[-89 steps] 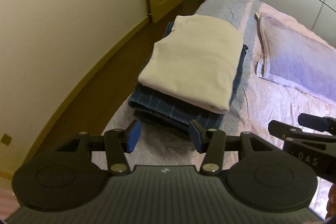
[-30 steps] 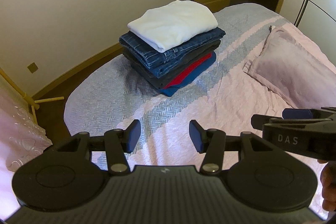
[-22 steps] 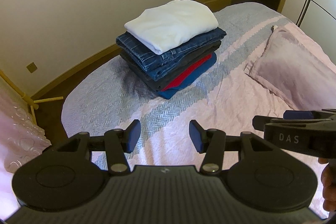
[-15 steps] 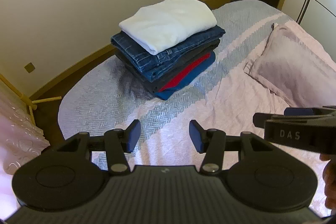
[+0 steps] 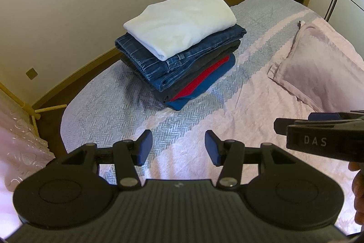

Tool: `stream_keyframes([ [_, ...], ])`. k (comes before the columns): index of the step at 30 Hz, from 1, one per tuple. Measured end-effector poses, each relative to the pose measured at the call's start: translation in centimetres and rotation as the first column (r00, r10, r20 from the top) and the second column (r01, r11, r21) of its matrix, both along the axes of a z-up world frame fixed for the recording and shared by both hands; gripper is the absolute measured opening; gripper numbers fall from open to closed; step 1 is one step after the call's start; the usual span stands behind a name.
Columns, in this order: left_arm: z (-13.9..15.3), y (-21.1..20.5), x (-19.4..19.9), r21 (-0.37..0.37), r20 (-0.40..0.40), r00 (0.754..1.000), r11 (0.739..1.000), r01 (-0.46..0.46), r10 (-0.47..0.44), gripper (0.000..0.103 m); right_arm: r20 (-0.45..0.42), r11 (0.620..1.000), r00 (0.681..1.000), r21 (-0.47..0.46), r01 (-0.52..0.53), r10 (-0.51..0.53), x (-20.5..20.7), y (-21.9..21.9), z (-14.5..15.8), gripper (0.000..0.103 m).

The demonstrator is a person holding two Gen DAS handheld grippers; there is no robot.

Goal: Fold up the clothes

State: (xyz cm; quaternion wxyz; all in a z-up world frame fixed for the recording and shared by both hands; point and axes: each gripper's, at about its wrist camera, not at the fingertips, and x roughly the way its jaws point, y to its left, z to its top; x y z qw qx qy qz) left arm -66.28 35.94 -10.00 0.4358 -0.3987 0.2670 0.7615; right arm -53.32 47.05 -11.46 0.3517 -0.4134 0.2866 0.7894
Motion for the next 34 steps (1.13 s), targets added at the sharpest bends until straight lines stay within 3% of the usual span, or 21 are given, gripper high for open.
stream_keyframes([
  [16,-1.2,1.9,-1.2,-0.011,0.005,1.000,1.000,-0.014,0.014,0.047,0.007,1.000,1.000,-0.025,0.005,-0.005,-1.3,1.6,-1.4,0.063],
  [34,-0.9,2.7,-3.0,0.001,-0.028,0.999,0.999,-0.033,0.033,0.049,-0.018,1.000,1.000,-0.027,-0.004,0.003,-3.5,2.4,-0.9,0.063],
])
